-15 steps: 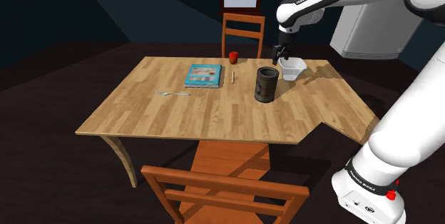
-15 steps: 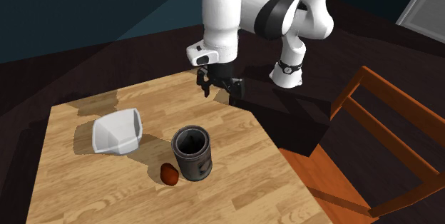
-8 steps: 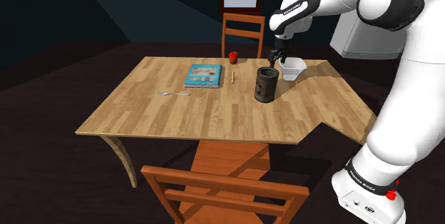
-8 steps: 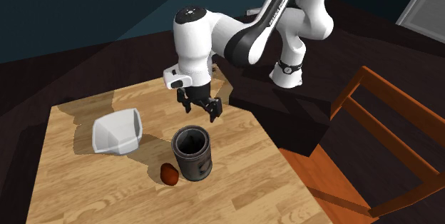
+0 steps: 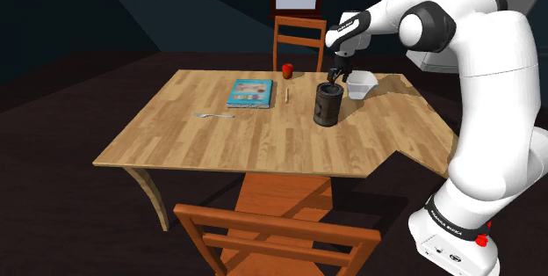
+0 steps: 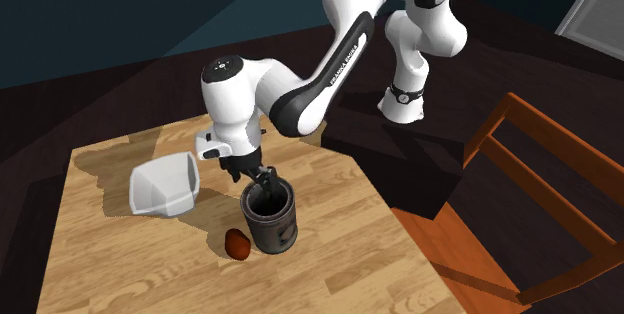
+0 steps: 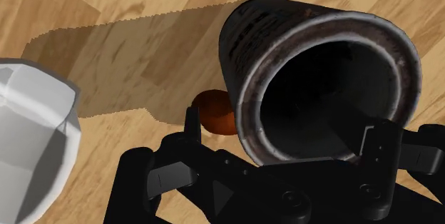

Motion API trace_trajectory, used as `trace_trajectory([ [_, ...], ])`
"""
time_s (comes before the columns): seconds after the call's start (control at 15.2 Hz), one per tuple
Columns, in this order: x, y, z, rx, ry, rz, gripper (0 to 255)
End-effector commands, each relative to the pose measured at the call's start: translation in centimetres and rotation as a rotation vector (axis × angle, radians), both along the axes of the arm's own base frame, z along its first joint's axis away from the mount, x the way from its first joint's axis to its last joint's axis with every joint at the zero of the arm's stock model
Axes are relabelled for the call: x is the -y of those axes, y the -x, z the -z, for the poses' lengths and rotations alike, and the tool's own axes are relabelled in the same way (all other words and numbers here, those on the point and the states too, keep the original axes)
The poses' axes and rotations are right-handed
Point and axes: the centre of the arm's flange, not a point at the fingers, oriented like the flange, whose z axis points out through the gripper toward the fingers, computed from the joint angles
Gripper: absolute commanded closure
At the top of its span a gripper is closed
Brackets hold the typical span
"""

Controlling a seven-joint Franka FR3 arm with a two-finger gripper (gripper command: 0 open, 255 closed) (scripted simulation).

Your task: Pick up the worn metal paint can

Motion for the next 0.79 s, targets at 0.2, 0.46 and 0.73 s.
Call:
trace_trajectory([
  [0.2,0.4,-0.5,2.6,0.0,0.0,0.001,0],
  [0.46,0.4,-0.5,3.9,0.0,0.0,0.001,0],
  [0.73,0.4,-0.4,3.9,0.0,0.0,0.001,255],
])
